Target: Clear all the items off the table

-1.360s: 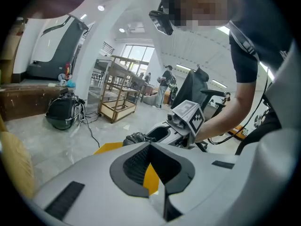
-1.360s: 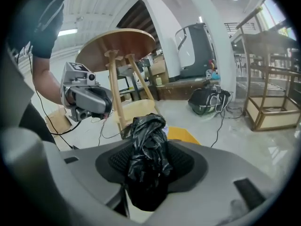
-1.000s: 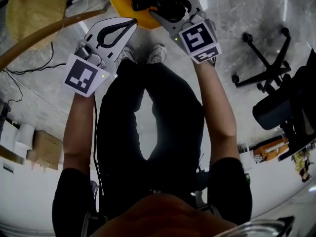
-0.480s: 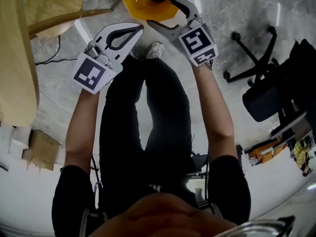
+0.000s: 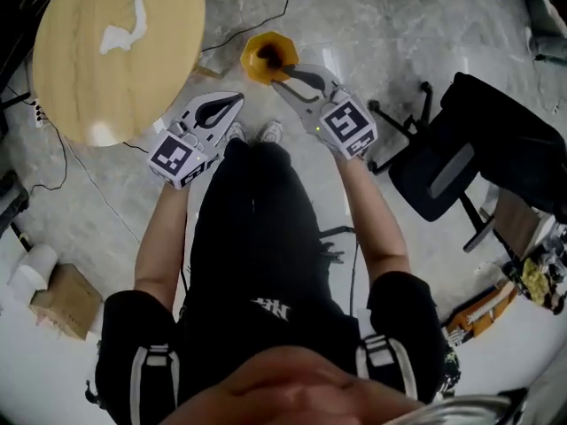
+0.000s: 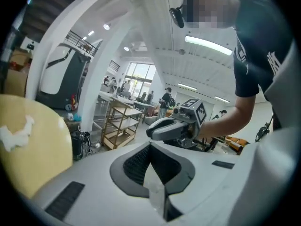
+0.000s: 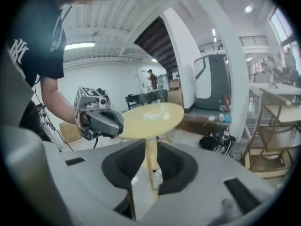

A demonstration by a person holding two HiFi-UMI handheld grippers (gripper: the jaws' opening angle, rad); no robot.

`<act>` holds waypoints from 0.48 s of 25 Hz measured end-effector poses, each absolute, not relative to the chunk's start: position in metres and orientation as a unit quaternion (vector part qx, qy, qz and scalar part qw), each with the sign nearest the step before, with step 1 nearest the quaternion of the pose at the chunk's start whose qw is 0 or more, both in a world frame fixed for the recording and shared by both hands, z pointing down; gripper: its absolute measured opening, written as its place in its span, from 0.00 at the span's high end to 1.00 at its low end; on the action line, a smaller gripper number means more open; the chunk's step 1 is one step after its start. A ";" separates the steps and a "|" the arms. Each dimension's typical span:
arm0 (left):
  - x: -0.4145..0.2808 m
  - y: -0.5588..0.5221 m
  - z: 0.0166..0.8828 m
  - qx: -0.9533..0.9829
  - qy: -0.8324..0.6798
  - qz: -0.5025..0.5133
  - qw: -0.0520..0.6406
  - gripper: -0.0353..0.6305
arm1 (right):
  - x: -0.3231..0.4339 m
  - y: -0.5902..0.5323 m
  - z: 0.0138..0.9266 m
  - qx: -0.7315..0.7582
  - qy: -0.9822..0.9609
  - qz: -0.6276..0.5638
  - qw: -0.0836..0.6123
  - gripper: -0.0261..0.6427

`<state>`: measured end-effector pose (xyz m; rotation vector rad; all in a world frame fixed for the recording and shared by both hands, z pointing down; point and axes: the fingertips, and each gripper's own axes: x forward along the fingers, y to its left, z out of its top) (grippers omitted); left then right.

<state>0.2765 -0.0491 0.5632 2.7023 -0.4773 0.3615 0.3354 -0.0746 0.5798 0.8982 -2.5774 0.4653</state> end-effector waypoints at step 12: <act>0.137 -0.041 0.329 0.963 -0.242 0.056 0.103 0.93 | 0.218 -0.046 0.325 0.261 -0.961 0.075 0.052 0.95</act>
